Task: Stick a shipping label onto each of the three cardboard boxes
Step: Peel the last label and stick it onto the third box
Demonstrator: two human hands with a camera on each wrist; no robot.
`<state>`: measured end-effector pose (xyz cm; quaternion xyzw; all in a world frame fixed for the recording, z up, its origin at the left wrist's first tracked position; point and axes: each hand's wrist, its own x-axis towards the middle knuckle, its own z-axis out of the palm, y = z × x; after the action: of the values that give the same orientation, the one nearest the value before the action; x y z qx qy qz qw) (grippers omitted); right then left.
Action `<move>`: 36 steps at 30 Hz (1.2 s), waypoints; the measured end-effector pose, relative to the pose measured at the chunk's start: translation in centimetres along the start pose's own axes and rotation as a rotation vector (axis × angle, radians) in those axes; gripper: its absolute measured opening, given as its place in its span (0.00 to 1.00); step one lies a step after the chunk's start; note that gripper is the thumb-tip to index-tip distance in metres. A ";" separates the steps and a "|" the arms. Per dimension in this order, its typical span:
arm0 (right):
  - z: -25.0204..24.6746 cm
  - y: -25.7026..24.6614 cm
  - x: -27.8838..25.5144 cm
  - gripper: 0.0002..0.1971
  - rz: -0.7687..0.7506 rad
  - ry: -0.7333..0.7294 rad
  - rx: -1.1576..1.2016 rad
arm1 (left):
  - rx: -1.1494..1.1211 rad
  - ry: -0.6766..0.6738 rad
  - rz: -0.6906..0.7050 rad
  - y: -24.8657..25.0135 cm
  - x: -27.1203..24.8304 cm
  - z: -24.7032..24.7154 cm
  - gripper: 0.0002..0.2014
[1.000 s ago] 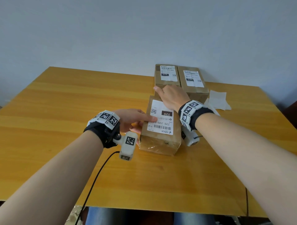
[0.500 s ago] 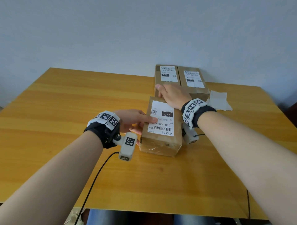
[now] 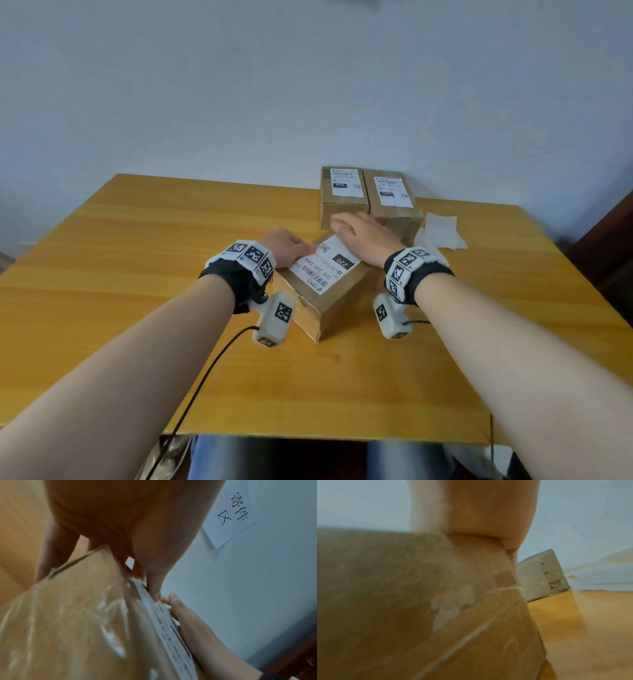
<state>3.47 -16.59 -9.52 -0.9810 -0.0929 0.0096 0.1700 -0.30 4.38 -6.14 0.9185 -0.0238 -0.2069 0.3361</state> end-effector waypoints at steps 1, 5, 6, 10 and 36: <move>-0.2 -0.1 -0.4 0.30 -0.042 -0.059 -0.006 | 0.020 0.022 0.008 0.1 -0.1 0.1 0.17; -1.1 -0.4 -1.8 0.32 -0.059 -0.126 0.005 | -0.040 0.226 0.011 -0.1 -0.1 0.0 0.16; -1.2 -0.4 -2.0 0.32 -0.014 -0.117 0.006 | -0.070 0.282 0.002 -0.3 -0.2 -0.3 0.16; -1.7 -0.7 -2.9 0.35 0.263 -0.092 0.060 | -0.184 0.437 -0.010 -1.2 -0.5 -1.1 0.26; -4.1 -3.0 -7.0 0.28 0.319 -0.567 0.411 | 0.305 0.427 0.350 -2.9 2.3 1.5 0.29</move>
<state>-3.79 -16.44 -4.77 -0.8871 0.0215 0.3251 0.3269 0.94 5.25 -9.81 0.9630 -0.1412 0.0574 0.2223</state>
